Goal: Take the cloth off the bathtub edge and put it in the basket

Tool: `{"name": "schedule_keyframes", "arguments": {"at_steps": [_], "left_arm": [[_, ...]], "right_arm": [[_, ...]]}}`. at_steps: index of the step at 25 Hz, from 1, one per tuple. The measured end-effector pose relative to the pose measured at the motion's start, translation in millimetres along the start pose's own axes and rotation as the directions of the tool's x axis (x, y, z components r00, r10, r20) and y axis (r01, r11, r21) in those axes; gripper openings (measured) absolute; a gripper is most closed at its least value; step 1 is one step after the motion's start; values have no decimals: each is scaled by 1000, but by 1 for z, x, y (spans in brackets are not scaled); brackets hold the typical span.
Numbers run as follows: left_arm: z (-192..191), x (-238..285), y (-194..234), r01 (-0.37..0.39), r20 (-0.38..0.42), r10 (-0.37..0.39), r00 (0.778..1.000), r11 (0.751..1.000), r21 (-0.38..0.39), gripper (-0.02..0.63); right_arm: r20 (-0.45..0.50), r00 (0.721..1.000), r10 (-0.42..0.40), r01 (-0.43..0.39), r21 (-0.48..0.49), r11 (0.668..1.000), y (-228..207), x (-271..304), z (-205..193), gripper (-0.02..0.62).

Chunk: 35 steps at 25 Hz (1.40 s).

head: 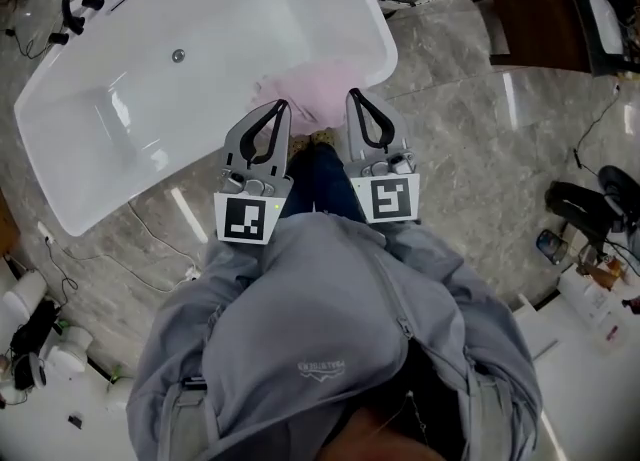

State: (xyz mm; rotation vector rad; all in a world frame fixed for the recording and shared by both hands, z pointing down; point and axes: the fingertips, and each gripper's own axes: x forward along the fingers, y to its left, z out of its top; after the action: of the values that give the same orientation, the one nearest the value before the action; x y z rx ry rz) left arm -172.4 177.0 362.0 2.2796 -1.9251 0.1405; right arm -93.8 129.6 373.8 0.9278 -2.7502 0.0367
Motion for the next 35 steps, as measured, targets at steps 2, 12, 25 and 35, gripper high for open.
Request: {"name": "schedule_keyframes", "arguments": {"at_steps": [2, 12, 25, 35], "left_arm": [[-15, 0, 5, -9, -29, 9, 1000, 1000, -3, 6], [-76, 25, 20, -24, -88, 22, 996, 999, -30, 6], [-151, 38, 20, 9, -171, -15, 985, 999, -35, 6], [-202, 42, 19, 25, -216, -36, 976, 998, -52, 6]], "right_arm": [[-10, 1000, 9, -9, 3, 1000, 4, 6, -11, 5], [-84, 994, 75, -75, -7, 997, 8, 30, -65, 5], [-156, 982, 106, -106, 7, 994, 5, 47, -147, 5], [-208, 972, 109, -107, 22, 994, 8, 49, -202, 5]]}}
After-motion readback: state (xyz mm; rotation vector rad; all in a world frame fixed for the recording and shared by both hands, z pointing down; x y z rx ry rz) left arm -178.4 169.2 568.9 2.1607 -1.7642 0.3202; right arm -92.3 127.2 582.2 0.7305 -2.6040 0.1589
